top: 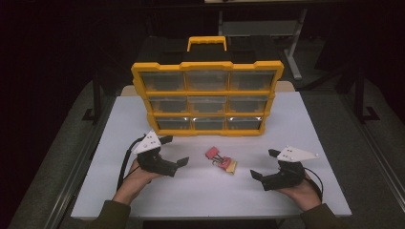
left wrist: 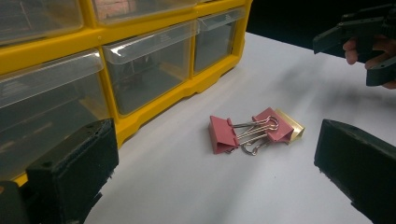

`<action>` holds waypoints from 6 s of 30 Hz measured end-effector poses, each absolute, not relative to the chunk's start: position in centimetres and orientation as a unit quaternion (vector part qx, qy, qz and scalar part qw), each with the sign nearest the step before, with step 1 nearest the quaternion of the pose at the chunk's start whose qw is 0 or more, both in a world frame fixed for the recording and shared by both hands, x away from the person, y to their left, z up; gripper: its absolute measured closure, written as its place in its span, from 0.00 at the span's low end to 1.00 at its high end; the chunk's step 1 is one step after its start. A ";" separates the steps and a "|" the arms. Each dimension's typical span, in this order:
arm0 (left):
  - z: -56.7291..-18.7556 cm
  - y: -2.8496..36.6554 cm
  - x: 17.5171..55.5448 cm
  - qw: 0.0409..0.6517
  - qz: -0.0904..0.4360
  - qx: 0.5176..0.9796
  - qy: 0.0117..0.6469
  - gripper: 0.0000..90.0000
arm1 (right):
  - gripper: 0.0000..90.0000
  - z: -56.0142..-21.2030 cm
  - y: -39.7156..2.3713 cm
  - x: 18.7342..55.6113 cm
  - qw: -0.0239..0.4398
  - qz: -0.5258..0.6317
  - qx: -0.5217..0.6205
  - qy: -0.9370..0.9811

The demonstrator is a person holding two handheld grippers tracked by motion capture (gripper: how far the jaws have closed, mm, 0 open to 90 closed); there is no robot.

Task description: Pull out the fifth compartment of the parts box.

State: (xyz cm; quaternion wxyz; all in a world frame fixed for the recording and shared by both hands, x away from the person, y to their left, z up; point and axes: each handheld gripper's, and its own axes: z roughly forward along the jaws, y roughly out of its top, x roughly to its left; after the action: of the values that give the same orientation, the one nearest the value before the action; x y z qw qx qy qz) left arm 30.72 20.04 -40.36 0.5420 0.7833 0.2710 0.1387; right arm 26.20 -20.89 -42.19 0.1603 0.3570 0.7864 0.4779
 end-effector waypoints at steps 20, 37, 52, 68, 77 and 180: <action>-39.4 17.5 32.2 0.557 0.134 0.781 0.250 0.00 | 0.00 -42.2 -20.9 26.2 0.158 0.478 0.358 0.786; -39.1 15.6 33.2 0.558 0.139 0.784 0.232 0.00 | 0.00 -42.2 -20.9 26.2 0.157 0.481 0.357 0.785; -39.2 13.8 33.8 0.563 0.131 0.785 0.225 0.00 | 0.00 -42.2 -20.9 26.3 0.155 0.482 0.358 0.785; -39.7 12.5 34.6 0.569 0.125 0.783 0.217 0.00 | 0.00 -42.2 -20.9 26.2 0.155 0.487 0.357 0.782; -39.9 12.5 34.7 0.562 0.136 0.789 0.207 0.00 | 0.00 -42.2 -21.0 26.3 0.155 0.489 0.354 0.782; -40.1 11.1 32.5 0.461 0.343 0.817 0.041 0.00 | 0.00 -42.2 -20.7 26.2 0.155 0.490 0.346 0.785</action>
State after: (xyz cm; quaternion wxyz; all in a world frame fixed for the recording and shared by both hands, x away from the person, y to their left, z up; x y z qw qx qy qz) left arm 32.46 11.06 -40.07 0.4612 0.8173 0.0411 0.3429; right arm 26.24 -20.74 -42.18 0.1549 0.3460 0.7851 0.4898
